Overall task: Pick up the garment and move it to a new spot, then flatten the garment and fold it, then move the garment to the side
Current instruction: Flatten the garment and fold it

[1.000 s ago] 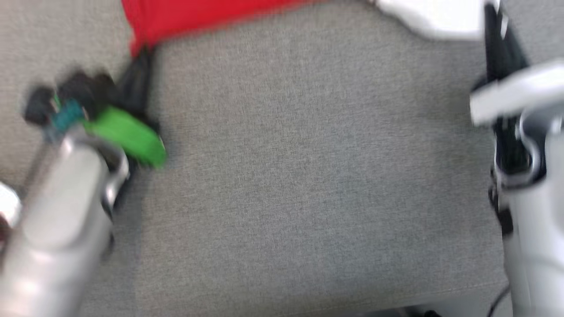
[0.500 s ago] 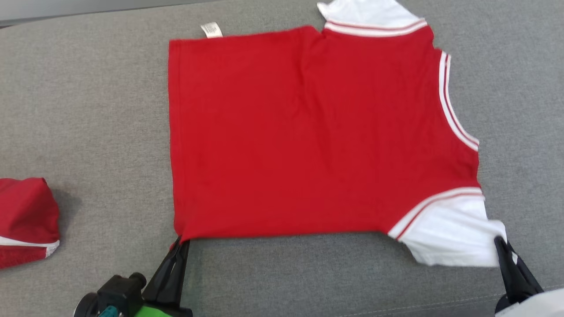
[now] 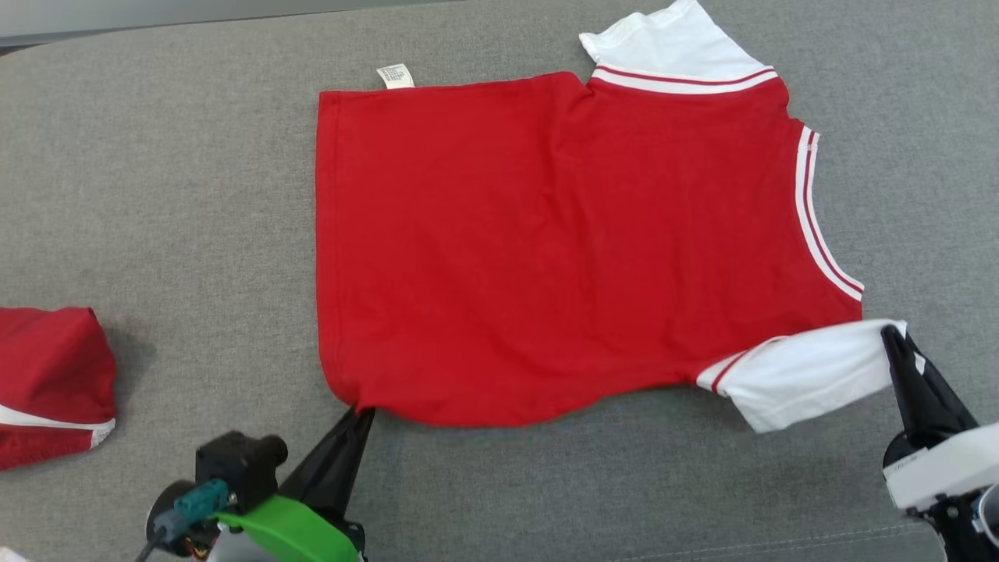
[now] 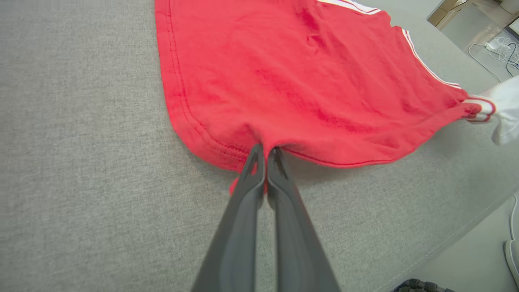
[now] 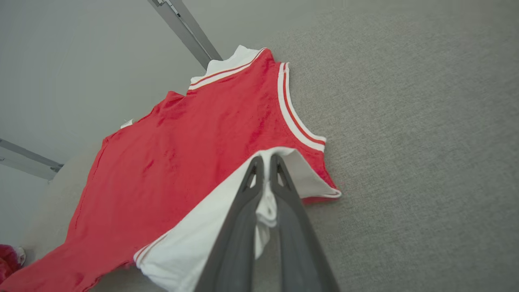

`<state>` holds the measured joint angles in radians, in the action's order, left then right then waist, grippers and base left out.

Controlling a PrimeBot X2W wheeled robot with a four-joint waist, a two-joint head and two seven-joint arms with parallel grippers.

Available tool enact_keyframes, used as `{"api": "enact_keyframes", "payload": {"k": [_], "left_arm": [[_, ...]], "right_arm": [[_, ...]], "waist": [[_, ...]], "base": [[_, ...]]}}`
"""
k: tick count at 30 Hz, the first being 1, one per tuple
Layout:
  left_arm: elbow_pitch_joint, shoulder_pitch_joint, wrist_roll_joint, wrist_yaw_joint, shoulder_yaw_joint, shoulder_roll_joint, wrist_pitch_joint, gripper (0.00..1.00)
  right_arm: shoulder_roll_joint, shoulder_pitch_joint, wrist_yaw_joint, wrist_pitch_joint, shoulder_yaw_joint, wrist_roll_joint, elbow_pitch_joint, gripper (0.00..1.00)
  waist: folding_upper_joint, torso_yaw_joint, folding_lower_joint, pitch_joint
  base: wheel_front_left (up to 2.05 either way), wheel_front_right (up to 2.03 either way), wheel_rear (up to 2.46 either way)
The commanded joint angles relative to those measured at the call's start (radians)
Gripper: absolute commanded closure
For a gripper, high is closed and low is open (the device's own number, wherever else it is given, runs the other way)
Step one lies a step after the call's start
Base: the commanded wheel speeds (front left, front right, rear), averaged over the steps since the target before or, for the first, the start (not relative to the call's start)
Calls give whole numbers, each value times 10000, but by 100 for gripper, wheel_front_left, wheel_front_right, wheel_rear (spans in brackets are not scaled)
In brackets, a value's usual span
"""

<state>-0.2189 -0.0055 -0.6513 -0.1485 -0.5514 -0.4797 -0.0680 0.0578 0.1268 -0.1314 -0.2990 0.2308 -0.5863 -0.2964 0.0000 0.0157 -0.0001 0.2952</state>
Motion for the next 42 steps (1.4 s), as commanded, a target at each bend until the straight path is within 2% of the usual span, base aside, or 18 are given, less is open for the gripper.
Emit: {"api": "enact_keyframes", "payload": {"k": [1,7,12,17,26,27,28,29,30,34,39,42], "left_arm": [[-153,-358,-125,23,64,-97,-270,100],[-435,-1464,-496,-64,247,-368,-1711,100],[-101,-2349,-808,-71,520,-494,-2496,100],[283,-3101,-910,202,372,-696,-3292,100],[1195,-4341,-510,581,34,-748,-3888,100],[1320,-4454,-464,608,-4,-774,-3942,98],[1418,-4515,-496,615,-10,-750,-3960,75],[1522,-4591,-493,658,-36,-742,-4009,5],[1600,-4649,-437,668,-45,-771,-4013,0],[1639,-4344,-466,562,37,-860,-3785,0],[977,-3147,-652,5,488,-1101,-3119,0],[483,-2278,-827,-284,720,-1231,-2784,0]], "right_arm": [[110,-381,12,-249,-29,153,-116,100],[479,-1723,12,-1324,-218,648,49,100],[763,-2626,12,-1815,-365,1038,517,100],[1012,-3437,12,-2036,-621,1273,944,100],[1247,-4499,12,-2012,-992,1613,1645,100],[1213,-4617,10,-1949,-1016,1631,1719,100],[1212,-4693,12,-1867,-1036,1688,1775,100],[1247,-4753,12,-1751,-1087,1760,1823,58],[1269,-4768,12,-1705,-1123,1810,1895,0],[1259,-4703,12,-1297,-1180,1830,1869,0],[1509,-3714,11,-1109,-1131,1732,1038,0],[1868,-2798,12,-1259,-957,1991,540,0]], "waist": [[0,-12,1,62],[0,9,1,353],[0,52,1,679],[0,34,1,1043],[0,42,1,1538],[0,38,1,1562],[0,35,1,1572],[0,29,1,1576],[0,23,1,1569],[0,-43,1,1471],[0,-169,1,1278],[0,-209,1,1277]], "base": [[0,0,0],[0,0,0],[0,0,0],[0,0,0],[0,0,0],[0,0,0],[0,0,0],[0,0,0],[0,0,0],[0,0,0],[0,0,0],[0,0,0]]}}
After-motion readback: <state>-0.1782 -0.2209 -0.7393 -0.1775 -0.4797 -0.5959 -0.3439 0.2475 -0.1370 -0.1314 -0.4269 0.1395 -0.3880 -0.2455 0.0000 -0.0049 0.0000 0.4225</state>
